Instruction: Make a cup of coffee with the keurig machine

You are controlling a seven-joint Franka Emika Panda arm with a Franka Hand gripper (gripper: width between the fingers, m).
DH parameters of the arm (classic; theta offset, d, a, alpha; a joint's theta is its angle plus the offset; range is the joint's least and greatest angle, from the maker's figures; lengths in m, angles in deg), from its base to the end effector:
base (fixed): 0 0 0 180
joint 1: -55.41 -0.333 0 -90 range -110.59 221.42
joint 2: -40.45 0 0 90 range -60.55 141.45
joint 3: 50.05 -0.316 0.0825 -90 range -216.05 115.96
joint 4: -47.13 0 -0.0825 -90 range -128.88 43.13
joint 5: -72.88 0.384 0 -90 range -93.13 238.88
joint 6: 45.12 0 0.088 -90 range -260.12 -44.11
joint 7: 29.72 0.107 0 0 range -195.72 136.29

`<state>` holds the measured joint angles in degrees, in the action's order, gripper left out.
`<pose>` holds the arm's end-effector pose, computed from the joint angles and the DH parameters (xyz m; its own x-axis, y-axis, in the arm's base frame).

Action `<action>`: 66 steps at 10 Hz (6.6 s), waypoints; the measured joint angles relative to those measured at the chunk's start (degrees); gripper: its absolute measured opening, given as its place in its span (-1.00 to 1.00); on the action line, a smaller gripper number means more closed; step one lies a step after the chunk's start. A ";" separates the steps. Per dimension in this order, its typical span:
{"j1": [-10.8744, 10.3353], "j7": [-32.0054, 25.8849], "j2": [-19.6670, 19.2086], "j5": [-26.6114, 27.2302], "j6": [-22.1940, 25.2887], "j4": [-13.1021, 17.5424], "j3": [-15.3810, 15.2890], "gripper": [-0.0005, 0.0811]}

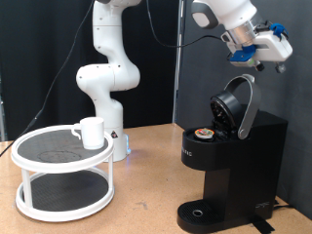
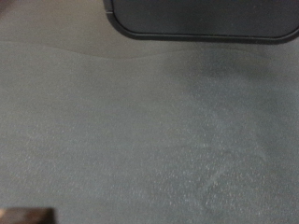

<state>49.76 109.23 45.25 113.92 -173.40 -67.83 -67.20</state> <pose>0.5115 0.2407 0.5297 -0.6855 -0.5059 -0.5237 -0.7117 0.6173 0.3352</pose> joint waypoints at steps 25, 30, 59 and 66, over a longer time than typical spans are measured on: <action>10.98 -18.22 9.85 -7.41 -6.54 -22.20 10.02 -0.99; 11.49 -22.95 9.71 -6.10 -10.34 -26.04 12.32 -0.99; 11.25 -21.36 7.98 -4.14 -10.29 -24.14 11.26 -0.99; 11.23 -21.65 6.20 -3.75 -12.94 -24.50 11.15 -0.99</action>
<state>60.99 87.58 51.45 110.17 -186.35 -92.33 -56.05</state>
